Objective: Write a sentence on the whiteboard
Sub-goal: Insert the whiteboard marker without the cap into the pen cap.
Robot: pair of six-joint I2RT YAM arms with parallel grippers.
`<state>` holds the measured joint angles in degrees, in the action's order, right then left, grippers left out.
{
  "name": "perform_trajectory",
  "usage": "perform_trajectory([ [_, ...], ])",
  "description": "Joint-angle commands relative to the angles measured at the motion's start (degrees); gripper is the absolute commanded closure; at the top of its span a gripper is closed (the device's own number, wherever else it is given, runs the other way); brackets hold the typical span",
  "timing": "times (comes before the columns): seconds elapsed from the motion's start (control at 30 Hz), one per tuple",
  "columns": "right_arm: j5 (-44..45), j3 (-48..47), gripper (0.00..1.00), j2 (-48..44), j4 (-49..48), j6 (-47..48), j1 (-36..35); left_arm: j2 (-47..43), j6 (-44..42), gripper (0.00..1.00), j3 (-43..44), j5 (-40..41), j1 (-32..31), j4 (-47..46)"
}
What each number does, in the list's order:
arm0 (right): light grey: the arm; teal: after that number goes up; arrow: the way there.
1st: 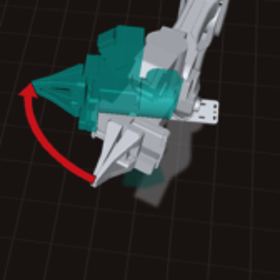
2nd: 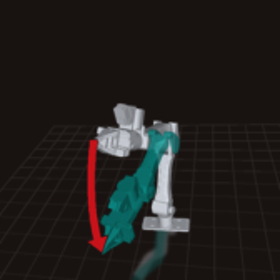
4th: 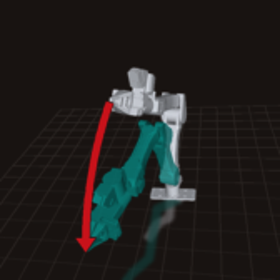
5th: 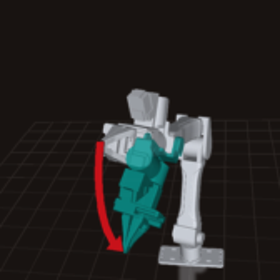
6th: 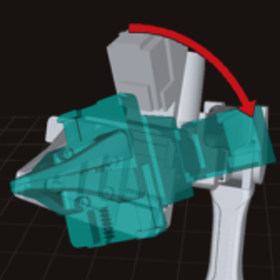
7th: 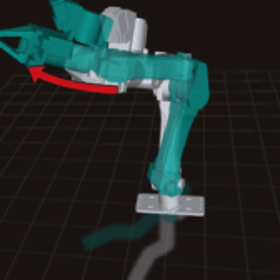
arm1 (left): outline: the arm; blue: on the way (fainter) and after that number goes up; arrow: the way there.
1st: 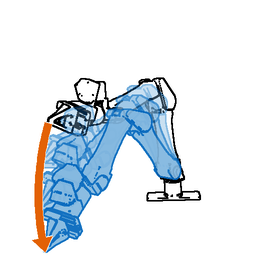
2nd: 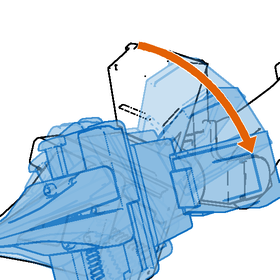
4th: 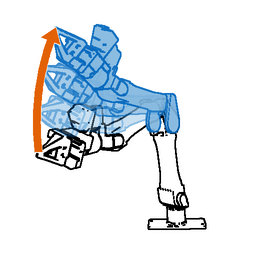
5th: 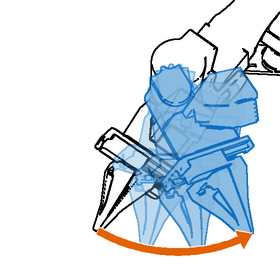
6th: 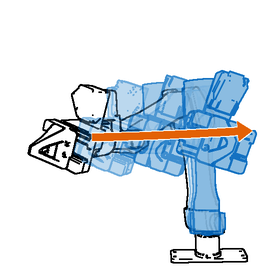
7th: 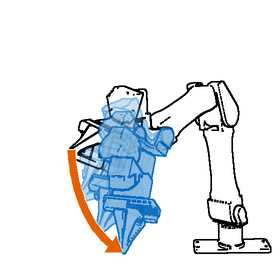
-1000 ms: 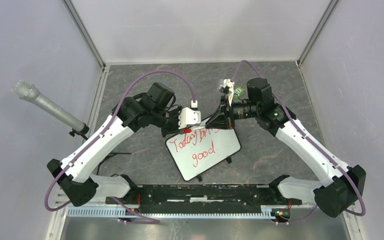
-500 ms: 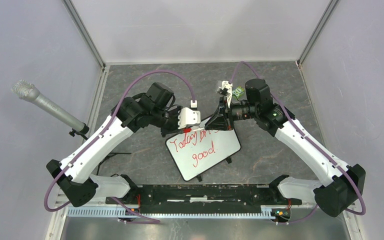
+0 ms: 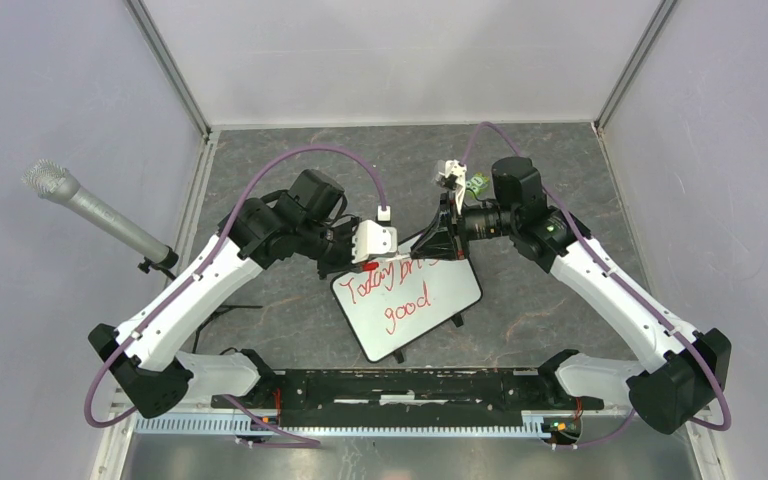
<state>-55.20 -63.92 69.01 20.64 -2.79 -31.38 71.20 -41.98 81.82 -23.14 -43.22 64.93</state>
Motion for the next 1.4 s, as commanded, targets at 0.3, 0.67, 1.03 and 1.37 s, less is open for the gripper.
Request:
perform_trajectory([
  [0.3,-0.3,-1.4,1.00,-0.4,-1.6,-0.4,0.2,-0.5,-1.6,0.98,1.8,-2.7,-0.1,0.5],
  [0.67,-0.2,-1.4,1.00,0.0,-1.6,-0.2,-0.4,0.3,-0.7,0.98,3.2,-3.1,-0.1,-0.1],
  [1.03,-0.2,-1.8,1.00,0.2,-2.1,-0.4,-1.0,1.3,0.1,0.98,4.4,-4.4,-0.1,-0.1],
  [1.37,0.6,-1.9,1.00,0.2,-2.3,-0.4,-1.4,2.5,2.8,0.98,4.9,-2.7,-0.1,-1.5],
])
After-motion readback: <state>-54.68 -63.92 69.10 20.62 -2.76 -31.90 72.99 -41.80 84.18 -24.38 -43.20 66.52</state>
